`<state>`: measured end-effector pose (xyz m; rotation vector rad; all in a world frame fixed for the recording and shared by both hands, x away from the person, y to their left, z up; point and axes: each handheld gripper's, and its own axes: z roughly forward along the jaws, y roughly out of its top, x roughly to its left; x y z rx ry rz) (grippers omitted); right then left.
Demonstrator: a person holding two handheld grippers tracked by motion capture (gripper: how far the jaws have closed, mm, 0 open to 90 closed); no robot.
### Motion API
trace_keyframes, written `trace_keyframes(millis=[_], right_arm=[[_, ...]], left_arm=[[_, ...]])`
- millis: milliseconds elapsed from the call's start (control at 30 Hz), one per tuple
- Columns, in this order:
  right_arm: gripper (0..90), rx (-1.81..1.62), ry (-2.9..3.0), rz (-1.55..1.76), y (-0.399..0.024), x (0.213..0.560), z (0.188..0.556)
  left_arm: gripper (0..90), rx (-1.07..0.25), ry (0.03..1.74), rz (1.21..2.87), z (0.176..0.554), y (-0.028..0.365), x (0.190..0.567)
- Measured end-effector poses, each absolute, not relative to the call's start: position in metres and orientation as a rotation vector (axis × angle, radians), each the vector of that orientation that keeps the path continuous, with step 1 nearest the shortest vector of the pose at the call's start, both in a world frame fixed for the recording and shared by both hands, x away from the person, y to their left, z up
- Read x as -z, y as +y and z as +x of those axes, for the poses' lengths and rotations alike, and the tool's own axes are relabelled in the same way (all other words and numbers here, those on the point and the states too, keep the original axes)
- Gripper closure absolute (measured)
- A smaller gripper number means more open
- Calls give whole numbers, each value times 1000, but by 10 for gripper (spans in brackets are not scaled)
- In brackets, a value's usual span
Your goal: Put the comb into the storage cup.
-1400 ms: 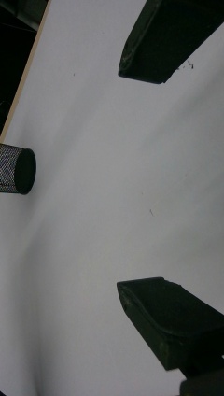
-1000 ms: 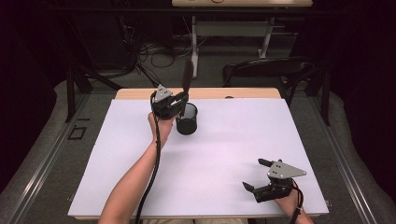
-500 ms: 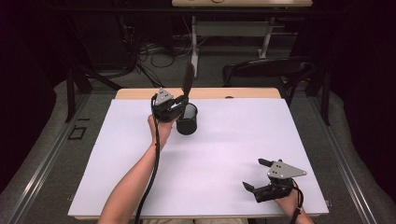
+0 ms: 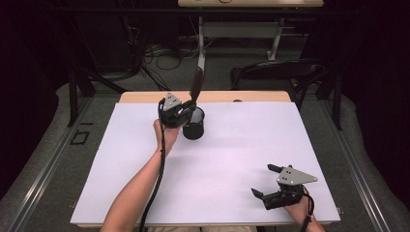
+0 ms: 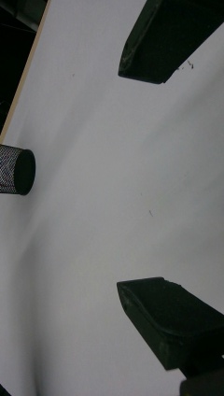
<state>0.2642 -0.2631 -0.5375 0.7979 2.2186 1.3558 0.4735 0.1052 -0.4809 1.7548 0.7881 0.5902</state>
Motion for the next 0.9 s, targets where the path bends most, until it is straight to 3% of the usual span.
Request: trace_keyframes(millis=[900], right_arm=[[2, -1356, 2216, 797, -264, 537, 264]], left_arm=[[725, -598, 796, 1781, 476, 103, 489]])
